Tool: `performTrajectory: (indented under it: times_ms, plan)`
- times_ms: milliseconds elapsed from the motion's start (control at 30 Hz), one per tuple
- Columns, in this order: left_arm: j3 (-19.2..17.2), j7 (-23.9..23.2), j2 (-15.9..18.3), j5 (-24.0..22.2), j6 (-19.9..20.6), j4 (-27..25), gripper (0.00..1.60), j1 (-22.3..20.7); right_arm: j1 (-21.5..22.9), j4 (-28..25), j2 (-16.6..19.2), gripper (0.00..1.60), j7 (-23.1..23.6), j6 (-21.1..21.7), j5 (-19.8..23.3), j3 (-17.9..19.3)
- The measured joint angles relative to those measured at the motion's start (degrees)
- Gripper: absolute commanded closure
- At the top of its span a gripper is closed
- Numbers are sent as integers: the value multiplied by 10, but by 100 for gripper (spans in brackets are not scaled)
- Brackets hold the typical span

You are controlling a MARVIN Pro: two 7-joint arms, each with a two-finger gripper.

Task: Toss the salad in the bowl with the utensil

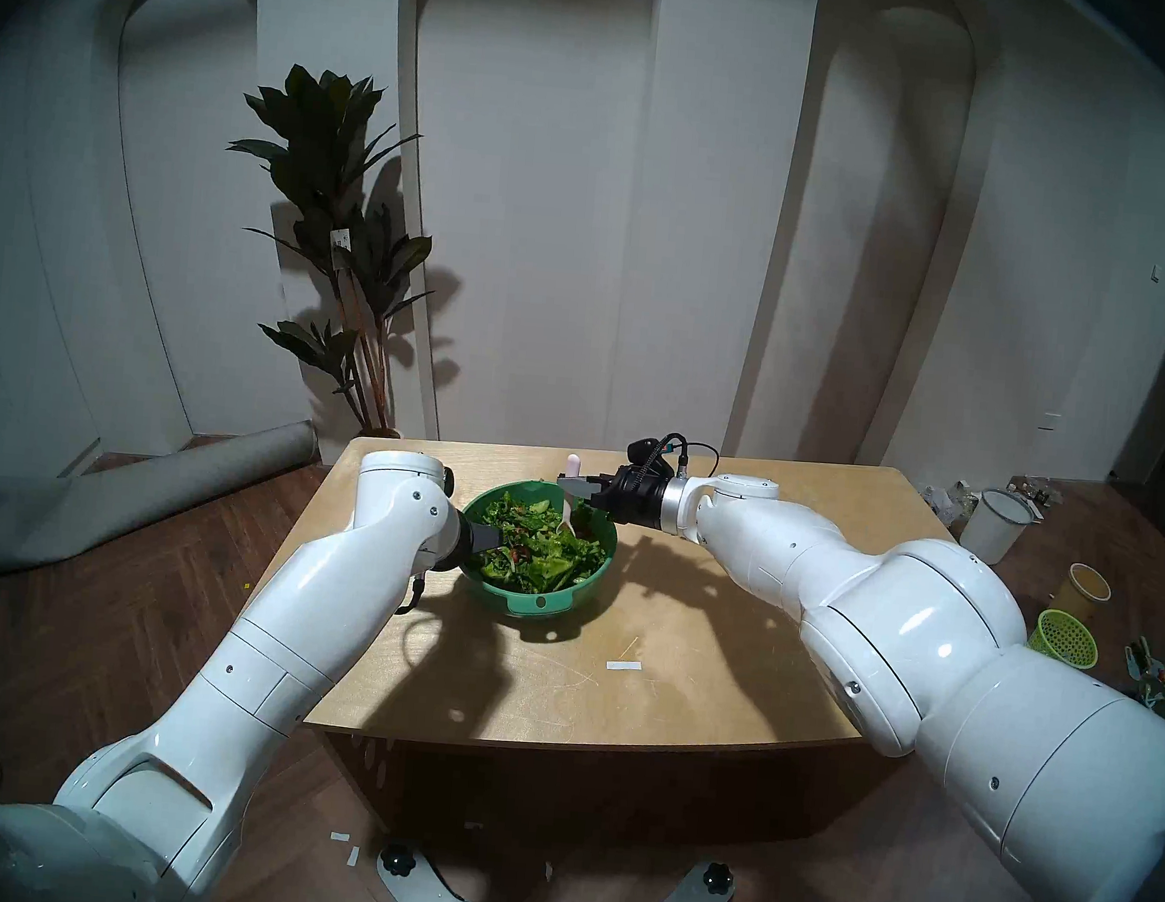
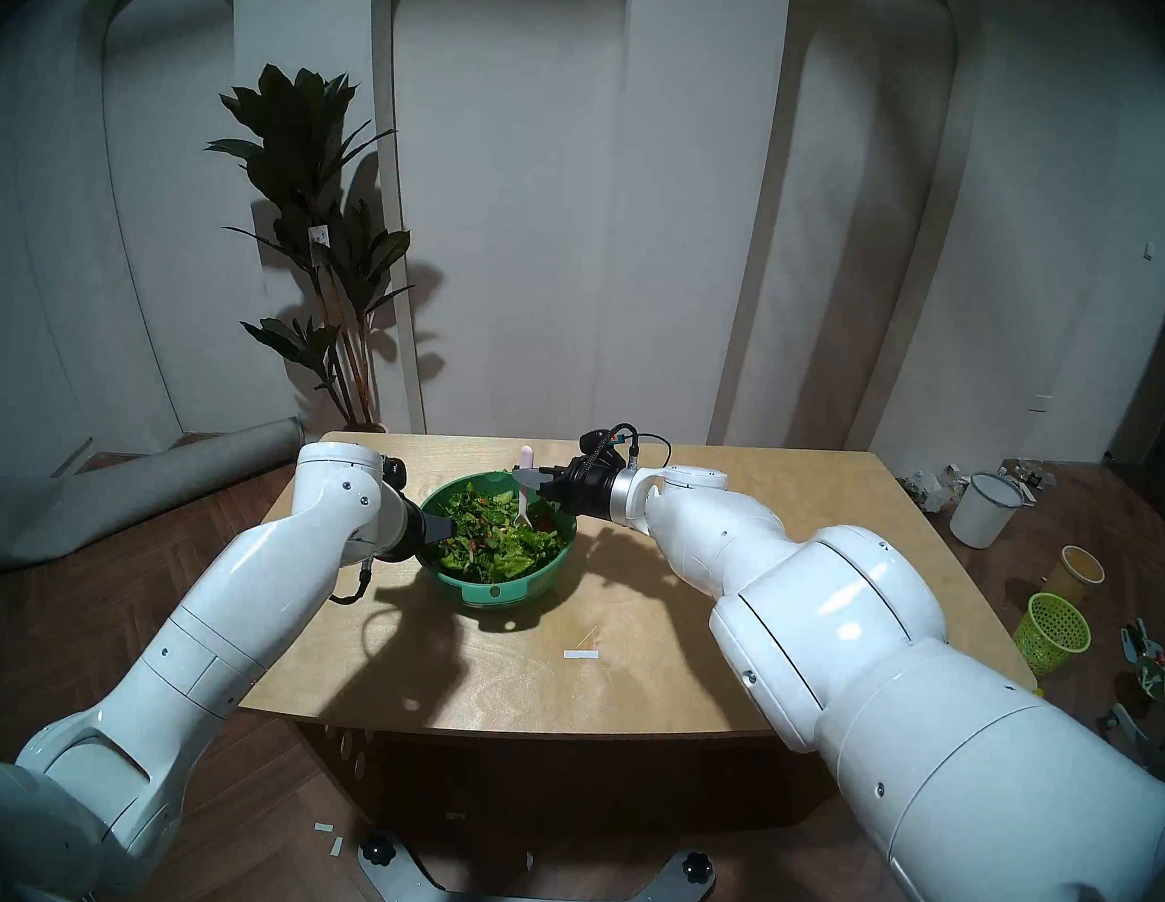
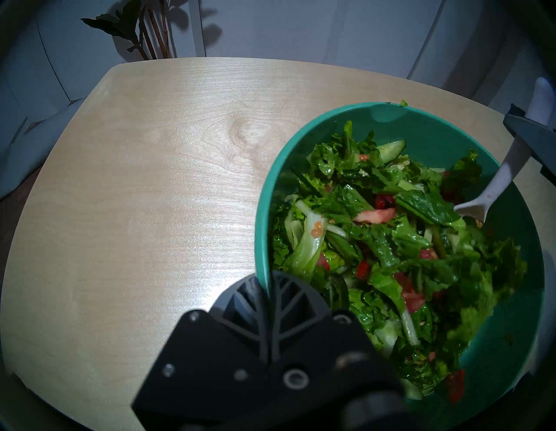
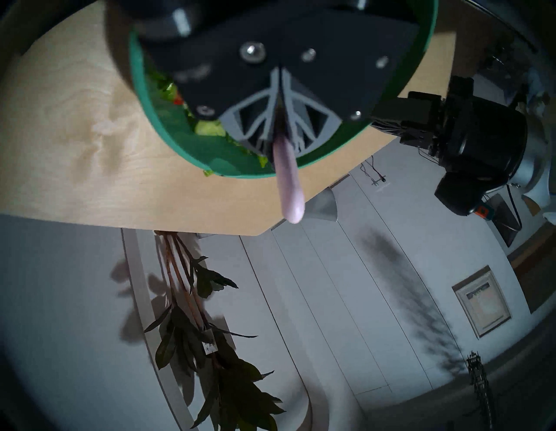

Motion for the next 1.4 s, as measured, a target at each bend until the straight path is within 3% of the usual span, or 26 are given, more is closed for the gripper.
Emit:
performTrajectory:
  times_ms: [267,900,1200,1400]
  plan:
    - [-2,1,0,-12,0,0,160,0,-25,4,-15,160,16,35,32,36]
    - [10,1,5,-38,0,-1,160,-5,-32,1,-3,160,46,51,64,82]
    - [12,1,7,-42,0,-1,160,-7,-29,-9,20,160,65,17,63,86]
    - [14,0,10,-41,0,-1,160,-7,-19,-11,38,160,48,-13,50,78]
